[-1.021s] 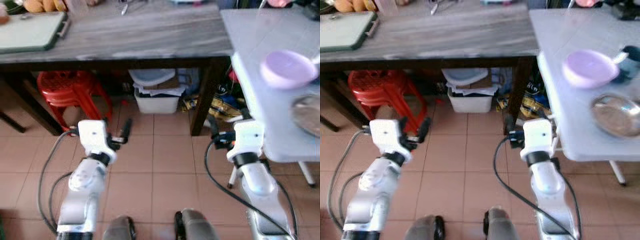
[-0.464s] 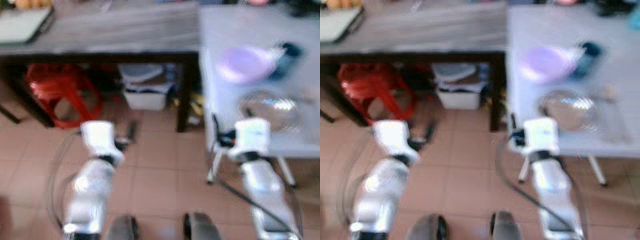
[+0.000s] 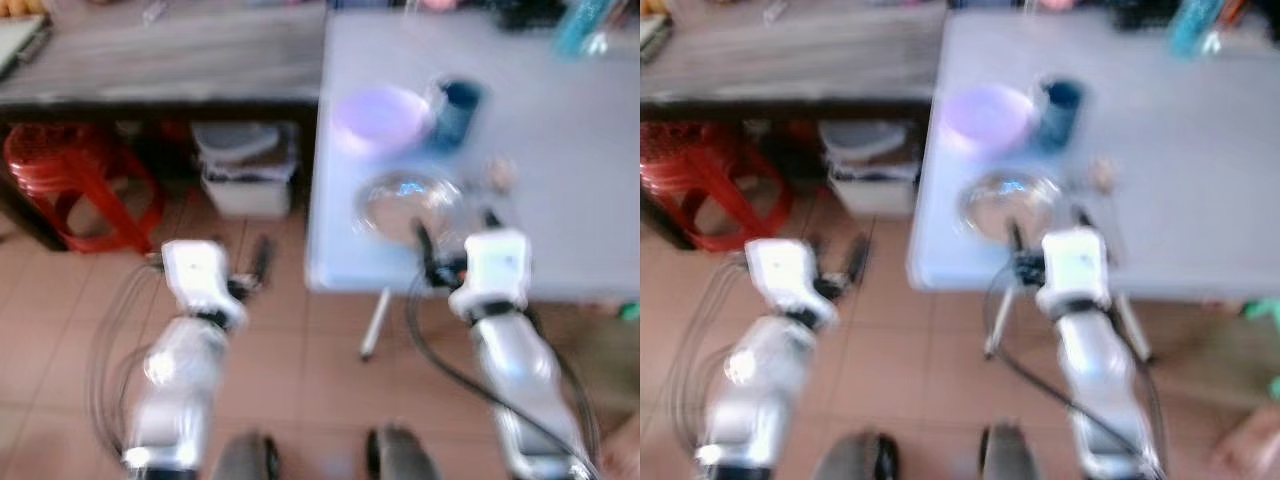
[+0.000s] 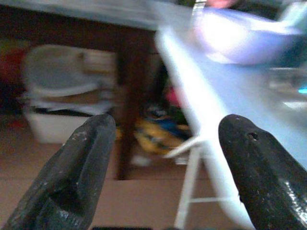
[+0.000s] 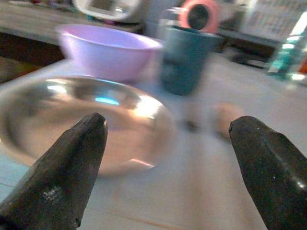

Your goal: Setting the table

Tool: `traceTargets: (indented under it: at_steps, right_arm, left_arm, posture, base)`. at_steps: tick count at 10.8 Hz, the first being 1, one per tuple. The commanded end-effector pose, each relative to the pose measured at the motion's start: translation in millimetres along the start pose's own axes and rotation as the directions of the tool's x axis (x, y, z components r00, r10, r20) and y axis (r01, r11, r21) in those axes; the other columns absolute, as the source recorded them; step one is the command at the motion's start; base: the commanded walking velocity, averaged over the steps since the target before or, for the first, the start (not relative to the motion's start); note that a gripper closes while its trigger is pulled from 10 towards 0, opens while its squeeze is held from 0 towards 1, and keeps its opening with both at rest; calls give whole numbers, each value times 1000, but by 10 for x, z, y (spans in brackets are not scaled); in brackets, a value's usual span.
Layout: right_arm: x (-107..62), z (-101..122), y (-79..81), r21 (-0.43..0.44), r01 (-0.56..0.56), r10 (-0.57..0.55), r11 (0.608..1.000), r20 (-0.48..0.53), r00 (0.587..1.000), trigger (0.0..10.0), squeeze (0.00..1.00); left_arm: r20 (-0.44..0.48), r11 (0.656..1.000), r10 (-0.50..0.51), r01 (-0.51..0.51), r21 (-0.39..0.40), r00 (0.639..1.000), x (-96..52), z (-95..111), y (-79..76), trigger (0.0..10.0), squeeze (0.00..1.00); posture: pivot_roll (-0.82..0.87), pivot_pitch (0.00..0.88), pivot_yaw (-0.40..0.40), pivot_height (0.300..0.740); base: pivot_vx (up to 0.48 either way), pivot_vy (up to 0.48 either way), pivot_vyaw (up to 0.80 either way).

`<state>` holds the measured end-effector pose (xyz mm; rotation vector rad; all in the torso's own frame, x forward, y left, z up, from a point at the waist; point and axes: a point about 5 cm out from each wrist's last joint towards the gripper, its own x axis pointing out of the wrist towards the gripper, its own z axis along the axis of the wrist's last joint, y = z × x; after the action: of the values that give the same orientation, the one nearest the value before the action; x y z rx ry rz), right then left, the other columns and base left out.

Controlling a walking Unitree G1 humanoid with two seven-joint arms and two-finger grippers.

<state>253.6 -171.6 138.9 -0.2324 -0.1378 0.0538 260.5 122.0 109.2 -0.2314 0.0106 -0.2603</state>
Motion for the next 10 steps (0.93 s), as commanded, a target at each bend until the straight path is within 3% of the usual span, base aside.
traceTargets:
  at_steps: [1, 3, 4, 5, 6, 7, 8, 10]
  right_arm:
    - [10, 33, 43, 19, -3, 3, 1000, 12, 1000, 10000, 0]
    - [94, 53, -37, 83, 39, -40, 996, 4, 999, 10000, 0]
    - [153, 90, -33, 139, 10, -13, 990, 23, 1000, 10000, 1000]
    - [182, 112, -23, 164, 2, -6, 986, 27, 1000, 10000, 1000]
    - [229, 146, 15, 241, -27, 21, 970, 29, 999, 10000, 1000]
    - [284, 195, 36, 240, -55, 46, 969, 43, 998, 10000, 118]
    - [312, 201, 38, 263, -55, 48, 963, 35, 998, 10000, 0]
    - [371, 242, 33, 298, -57, 49, 953, 34, 998, 10000, 0]
  left_arm:
    - [7, 999, 40, -40, 33, 999, -36, 35, 104, 10000, 0]
    - [11, 997, 65, -66, 51, 998, -38, 41, 135, 10000, 0]
    - [10, 996, 72, -72, 57, 997, -41, 47, 145, 10000, 0]
    - [7, 997, 58, -58, 60, 998, -43, 49, 133, 10000, 0]
    - [3, 996, 57, -57, 63, 998, -60, 46, 132, 10000, 0]
    - [-4, 996, 58, -58, 63, 998, -73, 39, 136, 10000, 0]
    - [-7, 997, 56, -55, 59, 998, -78, 36, 131, 10000, 0]
    - [-12, 997, 48, -47, 59, 999, -87, 31, 115, 10000, 0]
  posture:
    - [-61, 168, 63, 740]
    - [-56, 177, 71, 740]
    - [-49, 190, 79, 740]
    - [-48, 192, 81, 740]
    - [-44, 201, 88, 740]
    - [-44, 206, 91, 740]
    - [-44, 211, 93, 740]
    - [-45, 220, 95, 740]
  base:
    - [0, 0, 0]
    - [0, 0, 0]
    - [0, 0, 0]
    - [0, 0, 0]
    - [0, 0, 0]
    - [0, 0, 0]
    - [0, 0, 0]
    - [0, 0, 0]
